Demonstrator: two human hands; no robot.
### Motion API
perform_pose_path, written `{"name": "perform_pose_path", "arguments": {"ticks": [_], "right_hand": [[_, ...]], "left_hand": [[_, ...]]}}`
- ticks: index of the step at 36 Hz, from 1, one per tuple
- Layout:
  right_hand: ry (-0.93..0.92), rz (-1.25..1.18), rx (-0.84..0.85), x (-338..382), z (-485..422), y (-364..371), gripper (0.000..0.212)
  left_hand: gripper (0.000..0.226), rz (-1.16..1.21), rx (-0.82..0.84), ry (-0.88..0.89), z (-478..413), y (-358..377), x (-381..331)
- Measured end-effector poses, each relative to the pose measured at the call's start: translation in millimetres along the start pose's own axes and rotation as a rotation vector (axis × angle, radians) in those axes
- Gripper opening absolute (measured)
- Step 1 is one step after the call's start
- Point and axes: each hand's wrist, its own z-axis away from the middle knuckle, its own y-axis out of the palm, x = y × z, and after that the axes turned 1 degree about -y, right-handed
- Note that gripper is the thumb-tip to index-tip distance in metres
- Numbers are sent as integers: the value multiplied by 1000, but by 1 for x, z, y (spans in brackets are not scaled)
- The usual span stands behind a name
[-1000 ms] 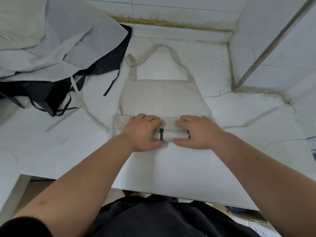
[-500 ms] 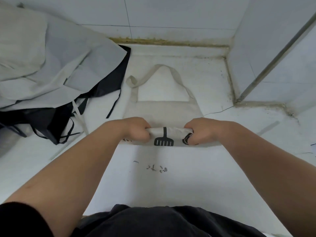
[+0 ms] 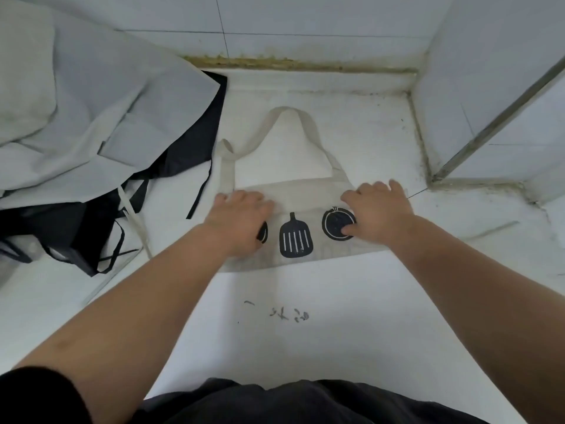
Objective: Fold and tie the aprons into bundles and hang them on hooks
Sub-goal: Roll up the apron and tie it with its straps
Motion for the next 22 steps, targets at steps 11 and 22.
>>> {"name": "perform_pose_path", "arguments": {"ticks": [11,22], "right_hand": [[-288,-178,76,34,7,36,110],[-258,-344,103,27,2,-8,65]], "left_hand": [[103,332,116,6,17,46,-24],[67,397,54,-56,19,17,-1]]}}
